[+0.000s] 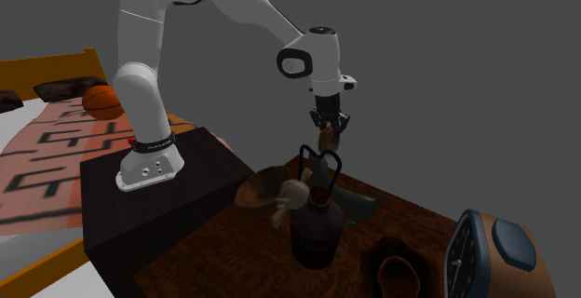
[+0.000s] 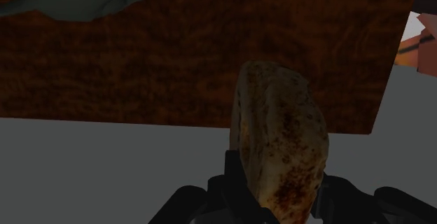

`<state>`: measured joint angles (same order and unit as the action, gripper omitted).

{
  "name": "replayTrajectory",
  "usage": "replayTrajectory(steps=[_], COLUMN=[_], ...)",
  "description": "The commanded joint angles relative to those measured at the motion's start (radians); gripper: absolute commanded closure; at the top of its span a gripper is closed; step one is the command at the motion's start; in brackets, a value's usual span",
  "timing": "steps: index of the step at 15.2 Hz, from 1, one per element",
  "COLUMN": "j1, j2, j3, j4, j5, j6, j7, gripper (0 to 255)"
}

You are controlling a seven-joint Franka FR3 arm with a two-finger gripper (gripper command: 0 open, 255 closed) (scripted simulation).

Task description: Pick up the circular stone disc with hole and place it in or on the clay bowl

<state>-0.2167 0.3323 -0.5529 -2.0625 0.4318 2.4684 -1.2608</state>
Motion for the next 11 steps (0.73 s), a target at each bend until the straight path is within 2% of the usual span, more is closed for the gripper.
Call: replayTrajectory(steps=[1,7,11], j1=[0.008,0.026,0.033], j2=[-0.019,-0.067,-0.202], j3=[-0.011,-0.035,-0.081], j4=[0.006,0.022,-0.131], j5=[-0.022,-0.074,-0.151], j6=[-0.021,-0.074,-0.033], j7=[0.017,0.056,0.045], gripper=[255,255,255])
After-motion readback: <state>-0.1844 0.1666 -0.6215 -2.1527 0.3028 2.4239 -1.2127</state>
